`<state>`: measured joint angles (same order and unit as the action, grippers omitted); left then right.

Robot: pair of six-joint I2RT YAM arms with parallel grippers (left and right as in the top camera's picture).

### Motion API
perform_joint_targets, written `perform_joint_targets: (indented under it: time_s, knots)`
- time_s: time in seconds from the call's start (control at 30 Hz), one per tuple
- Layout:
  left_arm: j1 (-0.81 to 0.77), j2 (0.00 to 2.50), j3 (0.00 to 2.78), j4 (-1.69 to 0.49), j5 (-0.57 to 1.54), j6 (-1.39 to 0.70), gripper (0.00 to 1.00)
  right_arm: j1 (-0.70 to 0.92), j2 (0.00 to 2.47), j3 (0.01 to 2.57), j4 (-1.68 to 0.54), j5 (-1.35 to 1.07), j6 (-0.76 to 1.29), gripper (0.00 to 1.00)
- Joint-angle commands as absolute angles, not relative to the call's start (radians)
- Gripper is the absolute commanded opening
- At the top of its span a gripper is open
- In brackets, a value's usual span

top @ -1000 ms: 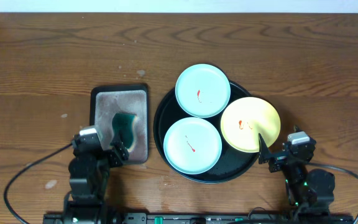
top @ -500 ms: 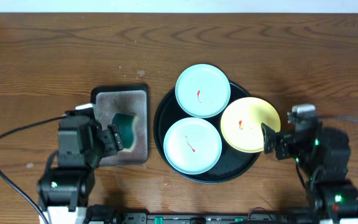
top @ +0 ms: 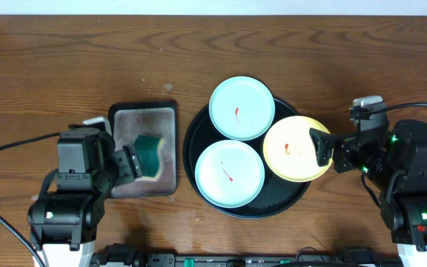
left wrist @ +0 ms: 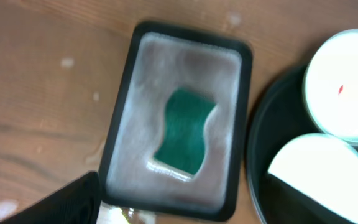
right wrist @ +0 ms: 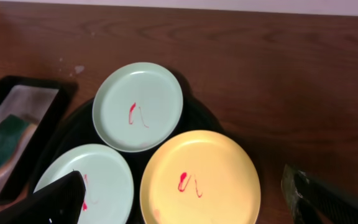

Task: Clean dirty plates on tray and stack at the side
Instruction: 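Move left gripper to the green sponge and right gripper to yellow plate rim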

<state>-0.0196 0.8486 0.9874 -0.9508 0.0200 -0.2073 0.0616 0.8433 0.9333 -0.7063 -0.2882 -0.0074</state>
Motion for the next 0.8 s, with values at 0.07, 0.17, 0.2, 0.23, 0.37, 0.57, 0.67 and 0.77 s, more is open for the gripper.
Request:
perform_joint_targets:
  time_s: [0.07,0.17,0.2,0.23,0.37,0.57,0.67,0.77]
  knots:
    - [-0.014,0.891,1.008,-0.854,0.019,-0.246,0.82,0.053,0.860,0.945,-0.711,-0.207,0.007,0.94]
    - [-0.014,0.955,1.009,-0.835,0.018,-0.244,0.82,0.053,0.896,0.945,-0.736,-0.179,0.007,0.93]
    - [-0.014,0.983,1.008,-0.839,0.018,-0.244,0.82,0.053,0.911,0.945,-0.746,-0.179,0.007,0.93]
    - [-0.014,1.013,1.008,-0.847,0.017,-0.245,0.81,0.053,0.926,0.945,-0.757,-0.180,0.007,0.93]
    - [-0.014,1.143,1.008,-0.877,0.018,-0.245,0.78,0.053,0.968,0.945,-0.783,-0.184,0.007,0.99]
    - [-0.014,1.297,1.008,-0.857,0.019,-0.196,0.77,0.053,0.968,0.945,-0.757,-0.141,-0.004,0.99]
    - [-0.014,1.368,1.008,-0.850,0.019,-0.176,0.77,0.053,0.968,0.945,-0.759,-0.134,-0.004,0.99]
    - [-0.020,1.429,1.005,-0.850,0.019,-0.155,0.76,0.053,0.968,0.945,-0.759,-0.134,-0.004,0.99]
